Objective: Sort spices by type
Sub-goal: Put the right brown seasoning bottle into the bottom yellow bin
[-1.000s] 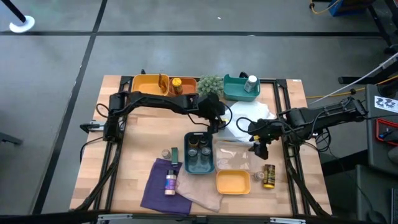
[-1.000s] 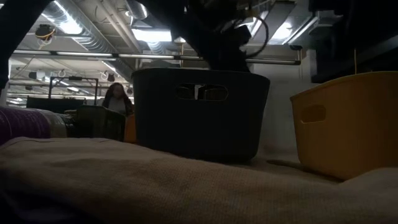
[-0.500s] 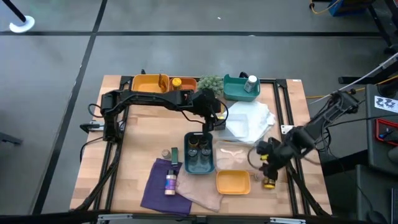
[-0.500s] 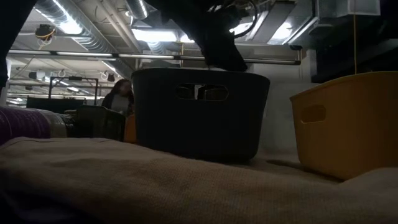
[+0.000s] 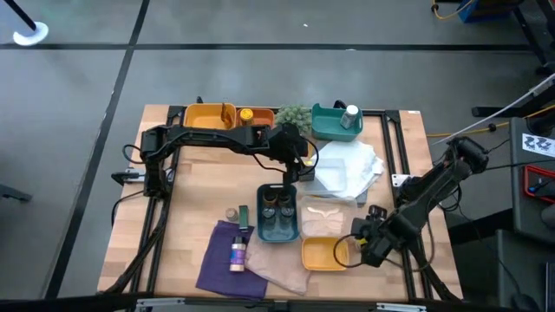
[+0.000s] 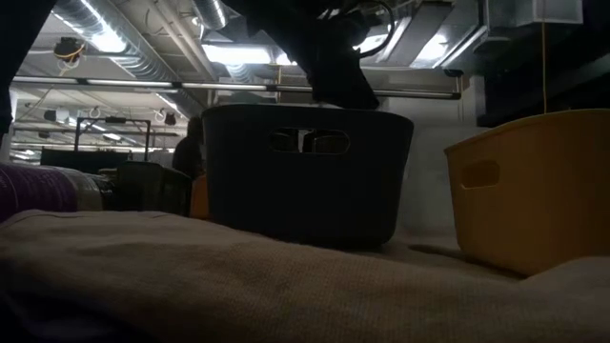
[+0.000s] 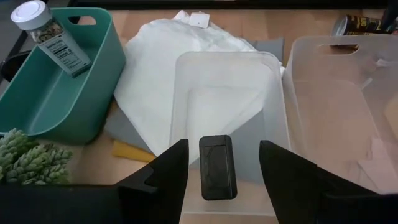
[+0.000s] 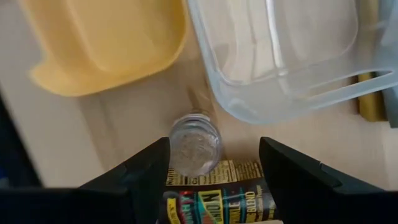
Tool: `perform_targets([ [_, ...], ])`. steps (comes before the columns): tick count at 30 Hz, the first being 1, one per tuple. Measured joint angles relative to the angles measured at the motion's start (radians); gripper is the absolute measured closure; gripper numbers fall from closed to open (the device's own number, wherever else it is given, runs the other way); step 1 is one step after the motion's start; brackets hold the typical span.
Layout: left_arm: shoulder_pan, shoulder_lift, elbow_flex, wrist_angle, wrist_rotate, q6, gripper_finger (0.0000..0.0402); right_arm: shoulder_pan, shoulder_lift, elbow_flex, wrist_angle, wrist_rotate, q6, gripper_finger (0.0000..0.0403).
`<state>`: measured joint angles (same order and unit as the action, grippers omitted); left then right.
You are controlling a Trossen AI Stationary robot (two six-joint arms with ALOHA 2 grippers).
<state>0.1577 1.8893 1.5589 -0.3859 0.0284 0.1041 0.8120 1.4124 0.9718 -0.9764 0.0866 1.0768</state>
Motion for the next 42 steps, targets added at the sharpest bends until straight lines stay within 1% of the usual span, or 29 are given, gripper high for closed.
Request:
perform_targets([
  [4, -0.002, 0.000, 0.000, -0.001, 0.000, -0.002, 0.0221, 0.000, 0.049, 0.000, -0.001, -0.025, 0.000, 0.0155],
  [9, -0.002, 0.000, 0.000, 0.000, 0.000, -0.001, 0.0221, 0.000, 0.066, 0.000, 0.010, -0.062, 0.001, 0.0155],
  [28, -0.009, 0.000, 0.000, -0.001, 0.000, -0.001, 0.0221, 0.000, 0.068, 0.000, 0.041, -0.059, 0.022, 0.0155],
  [31, -0.016, 0.000, 0.000, -0.001, 0.001, 0.000, 0.0221, 0.000, 0.082, 0.000, 0.042, -0.057, 0.022, 0.0155],
  [34, -0.023, 0.001, 0.000, -0.001, 0.001, 0.000, 0.0221, -0.001, 0.103, 0.000, 0.055, -0.080, 0.021, 0.0155],
  [42, -0.035, 0.001, 0.000, -0.001, 0.001, 0.000, 0.0221, -0.001, 0.158, 0.000, 0.059, -0.070, 0.019, 0.0155],
])
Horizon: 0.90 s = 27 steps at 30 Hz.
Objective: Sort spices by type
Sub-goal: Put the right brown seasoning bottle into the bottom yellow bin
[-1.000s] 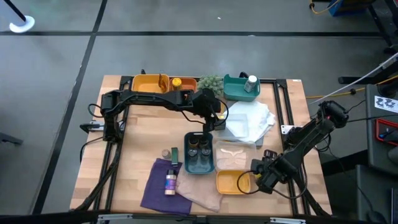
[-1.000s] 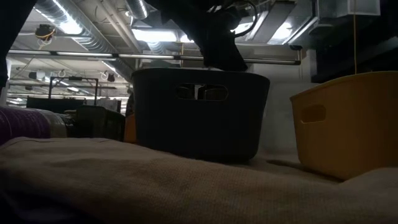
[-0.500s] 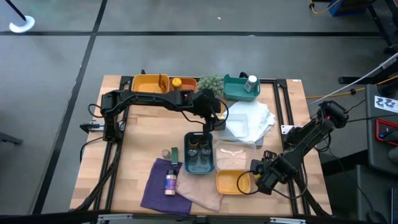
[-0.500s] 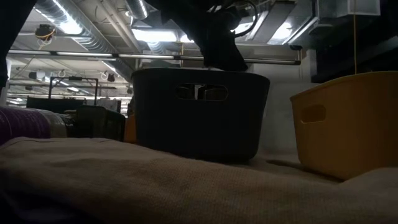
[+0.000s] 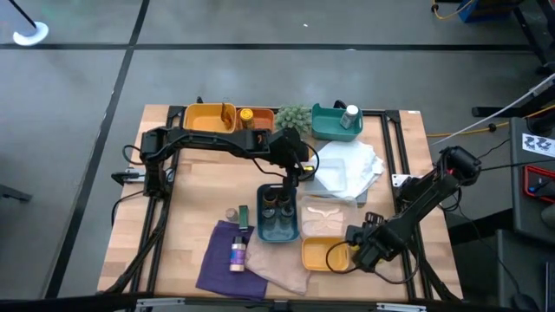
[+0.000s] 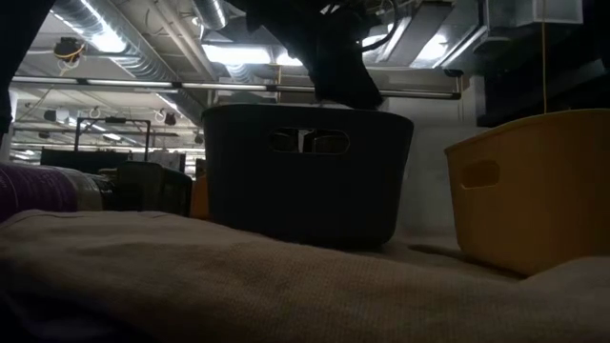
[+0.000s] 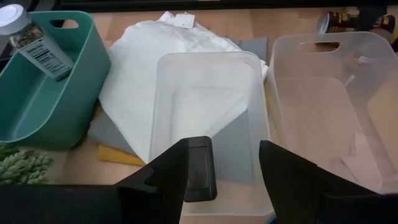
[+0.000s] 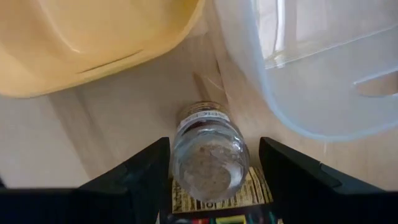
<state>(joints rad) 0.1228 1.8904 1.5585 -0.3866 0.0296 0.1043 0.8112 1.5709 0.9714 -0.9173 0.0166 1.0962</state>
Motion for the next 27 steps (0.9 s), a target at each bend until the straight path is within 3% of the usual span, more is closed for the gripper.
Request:
perform_targets([
  [10, -0.014, 0.000, 0.000, 0.000, 0.000, 0.000, 0.0221, 0.000, 0.044, 0.000, 0.010, -0.002, 0.000, 0.0157],
  [18, -0.025, 0.000, 0.000, -0.004, 0.000, -0.003, 0.0221, 0.000, 0.043, 0.000, 0.012, -0.009, 0.001, 0.0223],
  [27, -0.025, -0.043, -0.001, -0.066, 0.000, -0.004, 0.0221, -0.001, 0.042, 0.011, 0.026, -0.057, 0.001, 0.0217],
])
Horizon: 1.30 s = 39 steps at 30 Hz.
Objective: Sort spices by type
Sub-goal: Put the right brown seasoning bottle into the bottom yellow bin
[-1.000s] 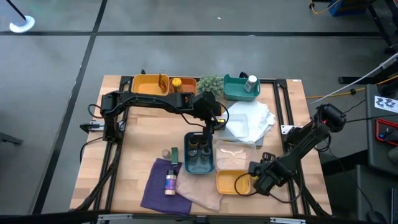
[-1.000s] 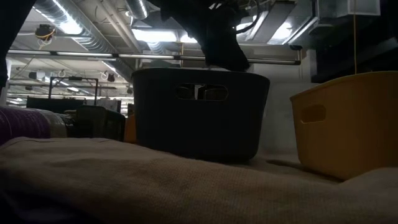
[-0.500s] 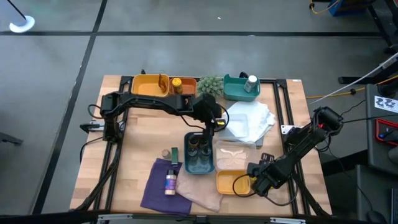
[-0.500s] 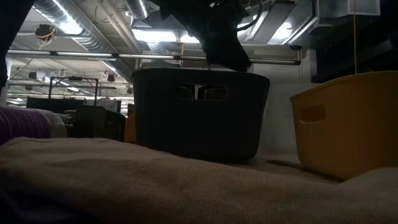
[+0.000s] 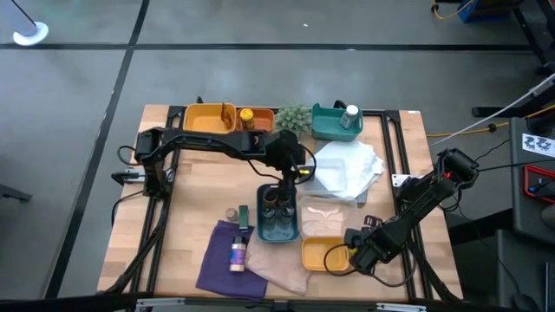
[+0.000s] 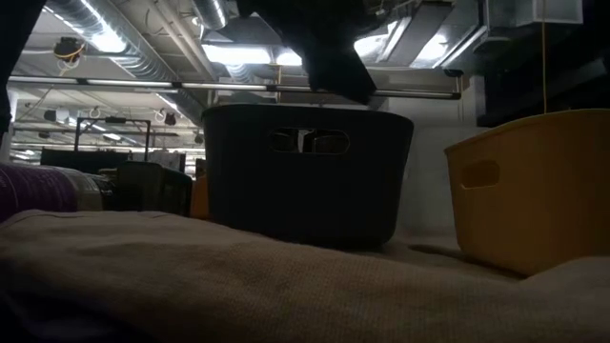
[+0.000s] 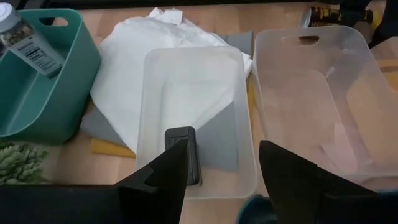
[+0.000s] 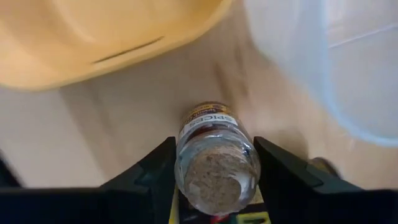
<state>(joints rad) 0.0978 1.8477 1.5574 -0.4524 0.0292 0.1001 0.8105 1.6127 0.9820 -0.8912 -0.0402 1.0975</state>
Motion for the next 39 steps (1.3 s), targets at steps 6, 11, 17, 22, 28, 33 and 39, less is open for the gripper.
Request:
perform_targets([
  [6, 0.000, -0.024, 0.000, -0.039, 0.000, -0.001, 0.0221, 0.000, 0.000, 0.048, -0.025, -0.046, -0.010, 0.0220],
  [11, 0.000, -0.024, 0.000, -0.042, 0.000, 0.000, 0.0221, 0.000, 0.000, 0.141, -0.132, -0.057, -0.014, 0.0217],
  [17, 0.000, -0.024, 0.000, -0.044, 0.000, 0.000, 0.0221, 0.000, 0.000, 0.287, -0.233, -0.051, -0.014, 0.0216],
  [22, 0.000, -0.024, 0.000, -0.046, 0.000, 0.005, 0.0221, 0.000, -0.001, 0.366, -0.232, 0.053, -0.015, 0.0216],
  [28, 0.000, -0.024, 0.000, -0.046, 0.000, 0.004, 0.0221, -0.018, 0.001, 0.376, -0.198, 0.185, -0.033, 0.0215],
  [33, 0.000, -0.024, 0.000, -0.046, 0.000, -0.010, 0.0221, -0.064, 0.027, 0.376, -0.172, 0.213, -0.105, 0.0215],
  [39, 0.000, -0.024, 0.000, -0.072, 0.000, -0.022, 0.0221, -0.116, 0.099, 0.376, -0.136, 0.133, -0.214, 0.0212],
])
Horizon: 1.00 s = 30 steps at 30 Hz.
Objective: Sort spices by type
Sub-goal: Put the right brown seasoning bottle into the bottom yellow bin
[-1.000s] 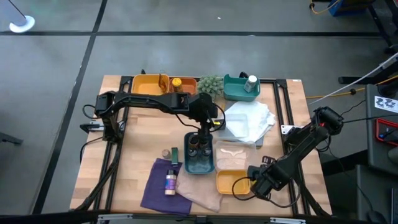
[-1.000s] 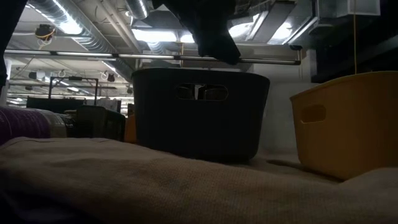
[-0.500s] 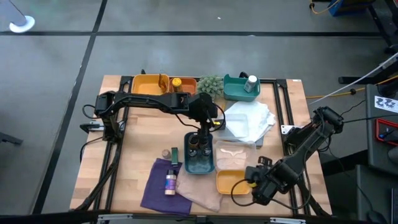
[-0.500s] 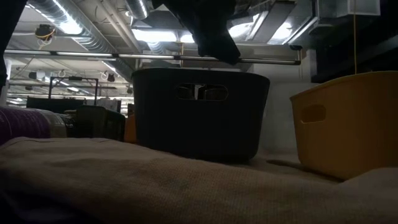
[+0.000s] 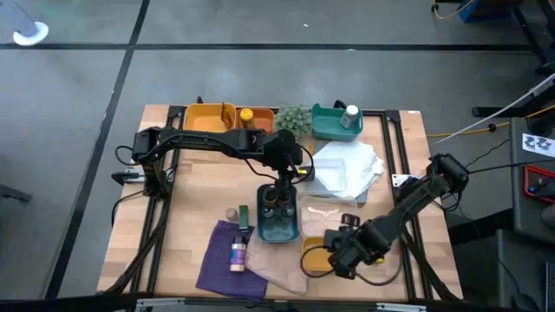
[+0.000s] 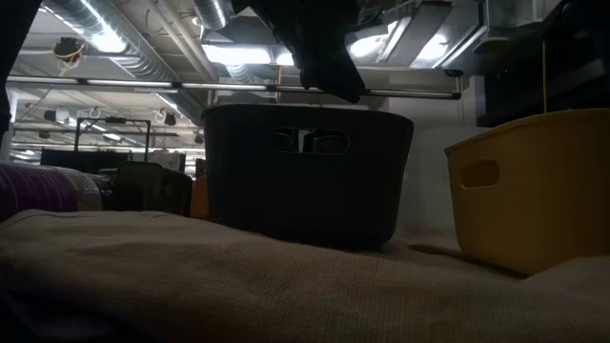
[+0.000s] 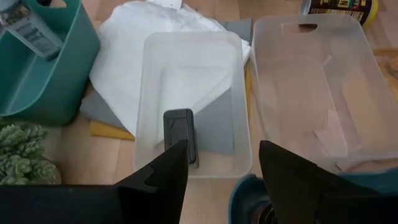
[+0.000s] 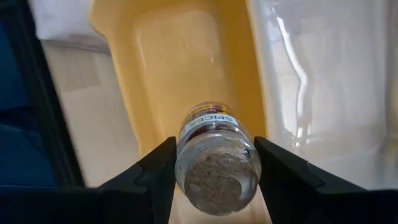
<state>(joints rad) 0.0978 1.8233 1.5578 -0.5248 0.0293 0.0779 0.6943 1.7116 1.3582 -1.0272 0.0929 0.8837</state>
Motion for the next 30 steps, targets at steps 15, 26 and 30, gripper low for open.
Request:
perform_targets([
  [15, 0.000, 0.000, 0.000, -0.018, 0.000, -0.029, 0.0221, -0.021, 0.124, 0.000, 0.040, -0.053, -0.087, 0.0210],
  [26, 0.000, 0.000, 0.000, -0.018, 0.000, -0.028, 0.0221, -0.021, 0.136, 0.000, 0.053, -0.055, -0.107, 0.0209],
  [30, 0.000, 0.000, 0.000, -0.018, 0.000, -0.027, 0.0221, -0.021, 0.136, 0.000, 0.054, -0.051, -0.107, 0.0195],
])
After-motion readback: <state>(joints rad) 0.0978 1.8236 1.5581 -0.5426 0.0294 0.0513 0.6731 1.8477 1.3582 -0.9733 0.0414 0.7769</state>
